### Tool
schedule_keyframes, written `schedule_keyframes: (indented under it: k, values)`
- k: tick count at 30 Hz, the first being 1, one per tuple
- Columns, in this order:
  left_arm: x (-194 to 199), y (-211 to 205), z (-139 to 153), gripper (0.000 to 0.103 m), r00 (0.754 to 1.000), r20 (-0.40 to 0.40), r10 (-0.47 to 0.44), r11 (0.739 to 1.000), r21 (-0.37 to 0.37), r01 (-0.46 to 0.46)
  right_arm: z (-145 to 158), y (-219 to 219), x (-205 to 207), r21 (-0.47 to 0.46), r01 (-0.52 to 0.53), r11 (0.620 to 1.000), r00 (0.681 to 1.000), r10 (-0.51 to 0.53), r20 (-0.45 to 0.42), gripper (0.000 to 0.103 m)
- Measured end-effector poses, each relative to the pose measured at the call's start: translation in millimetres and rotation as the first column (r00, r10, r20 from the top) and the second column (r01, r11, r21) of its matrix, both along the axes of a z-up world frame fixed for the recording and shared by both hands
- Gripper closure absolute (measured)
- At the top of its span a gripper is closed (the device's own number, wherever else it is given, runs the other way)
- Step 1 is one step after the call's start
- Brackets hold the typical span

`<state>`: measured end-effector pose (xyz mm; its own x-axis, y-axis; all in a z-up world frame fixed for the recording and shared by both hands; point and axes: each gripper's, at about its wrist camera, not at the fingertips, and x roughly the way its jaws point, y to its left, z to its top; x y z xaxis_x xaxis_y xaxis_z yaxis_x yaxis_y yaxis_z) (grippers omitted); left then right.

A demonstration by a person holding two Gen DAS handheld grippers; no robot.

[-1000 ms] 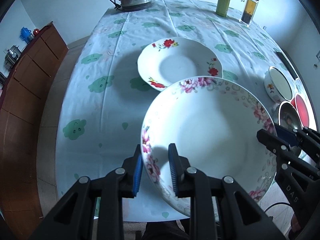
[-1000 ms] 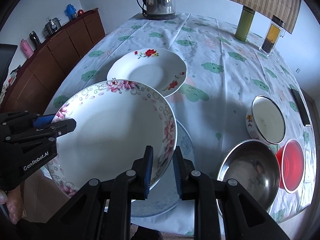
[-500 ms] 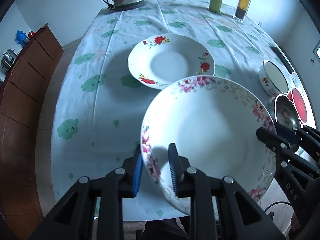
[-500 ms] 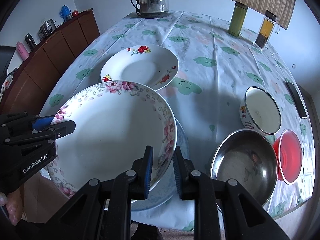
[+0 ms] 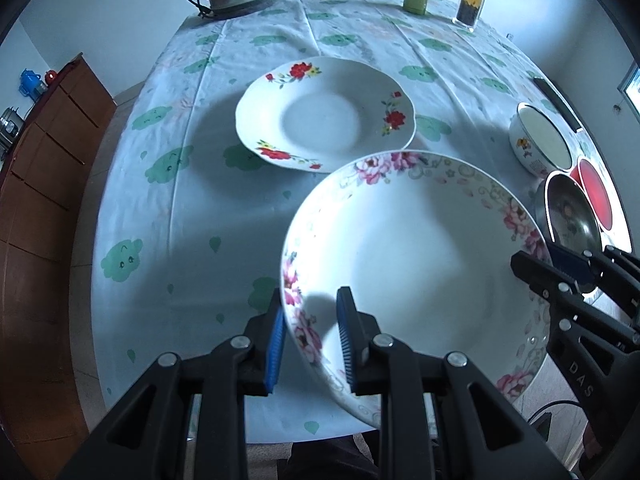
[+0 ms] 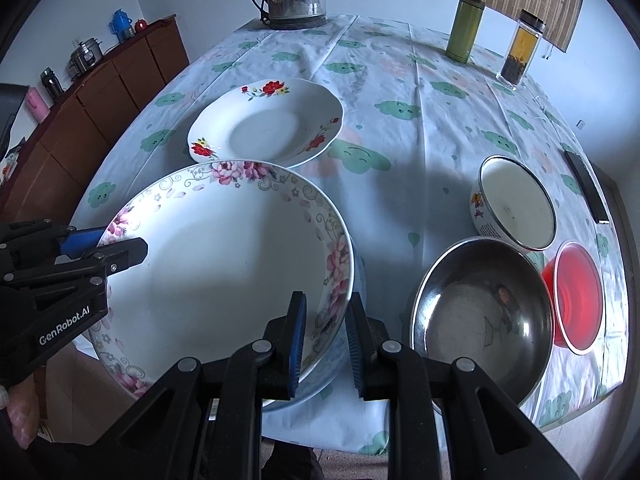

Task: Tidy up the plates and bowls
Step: 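Lower the pink-flowered plate onto the blue-patterned plate and open left gripper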

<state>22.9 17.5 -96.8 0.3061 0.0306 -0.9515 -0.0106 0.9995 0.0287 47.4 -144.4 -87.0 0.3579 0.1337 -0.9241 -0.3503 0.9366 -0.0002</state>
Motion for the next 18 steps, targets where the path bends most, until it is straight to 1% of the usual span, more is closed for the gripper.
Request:
schedule_keyframes:
  k: [18]
  values:
    - [3,0,-10,0.081,0.999,-0.025,-0.02,1.0,-0.01,0.019,-14,0,1,-0.026,0.008,1.0,1.0,-0.009,-0.022,0.081]
